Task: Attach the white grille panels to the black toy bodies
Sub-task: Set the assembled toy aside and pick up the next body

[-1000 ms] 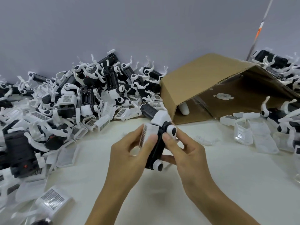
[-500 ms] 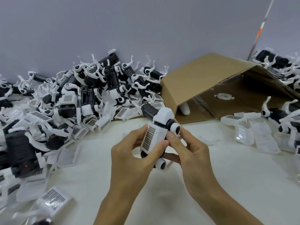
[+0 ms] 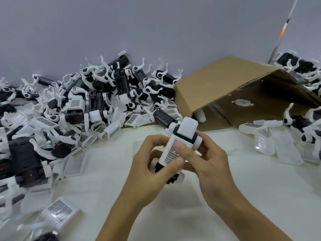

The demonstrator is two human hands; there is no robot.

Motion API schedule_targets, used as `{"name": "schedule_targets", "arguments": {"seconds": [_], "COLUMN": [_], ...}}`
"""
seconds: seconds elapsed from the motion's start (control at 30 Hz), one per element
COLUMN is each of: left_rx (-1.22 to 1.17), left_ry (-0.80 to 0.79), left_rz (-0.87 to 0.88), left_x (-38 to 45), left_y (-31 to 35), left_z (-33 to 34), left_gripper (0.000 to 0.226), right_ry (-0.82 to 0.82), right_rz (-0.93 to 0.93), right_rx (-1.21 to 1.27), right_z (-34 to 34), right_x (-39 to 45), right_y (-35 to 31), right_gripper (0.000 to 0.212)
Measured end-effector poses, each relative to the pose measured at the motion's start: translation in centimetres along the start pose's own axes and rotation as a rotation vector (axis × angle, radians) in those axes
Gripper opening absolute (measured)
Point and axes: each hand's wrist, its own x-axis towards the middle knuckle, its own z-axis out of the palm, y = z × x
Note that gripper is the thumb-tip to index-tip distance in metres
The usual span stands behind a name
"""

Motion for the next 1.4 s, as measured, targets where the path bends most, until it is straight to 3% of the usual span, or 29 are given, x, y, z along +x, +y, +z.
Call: {"name": "schedule_targets", "arguments": {"seconds": [0.13, 0.23, 0.37, 0.5, 0.63, 0.77, 0.9, 1.17, 1.27, 1.33, 1.4], "left_rx": [-0.155, -0.14, -0.203, -0.258, -0.291, -0.317, -0.326, -0.304, -0.292, -0.303, -0.304], "left_ry": [0.003, 0.015, 0.155, 0.09, 0.057, 0.126, 0.176, 0.054, 0.003, -0.029, 0.038], "left_rz": [-0.068, -0.097, -0.139, -0.199, -0.188, -0.069, -0.046, -0.031, -0.075, -0.121, -0.115], "left_x": [0.2, 0.4, 0.5, 0.5, 0.6, 0.4, 0.1, 0.1, 0.3, 0.3, 0.4], "left_y": [0.3, 0.4, 0.3, 0.1, 0.3, 0.7, 0.7, 0.8, 0.4, -0.1, -0.3], "left_z": [-0.3, -0.6, -1.0, -1.1, -0.6, -0.2, 0.2, 0.0, -0.6, -0.4, 0.0], "left_gripper": [0.036, 0.037, 0.042, 0.044, 0.035, 0.034, 0.035, 0.039, 0.04, 0.041, 0.045], "right_ry": [-0.039, -0.051, -0.13, -0.112, -0.101, -0.101, -0.113, -0.085, -0.069, -0.02, 0.056], "right_rz": [-0.057, -0.02, 0.053, 0.015, -0.017, -0.104, -0.111, -0.192, -0.104, 0.01, 0.074], "right_rx": [-0.082, -0.073, -0.014, -0.078, -0.123, -0.102, -0.086, -0.084, -0.086, -0.183, -0.313], "right_z": [0.0, -0.3, 0.1, 0.0, -0.2, -0.3, -0.2, 0.0, -0.1, -0.1, 0.0], "right_x": [-0.1, 0.1, 0.1, -0.2, -0.1, -0.3, -0.5, -0.6, -0.2, 0.0, 0.4], "right_y": [-0.7, -0.8, -0.6, -0.3, -0.6, -1.2, -1.3, -1.8, -1.0, -0.3, -0.2], "right_gripper": [0.03, 0.028, 0.036, 0.037, 0.059, 0.036, 0.038, 0.03, 0.029, 0.045, 0.068]}}
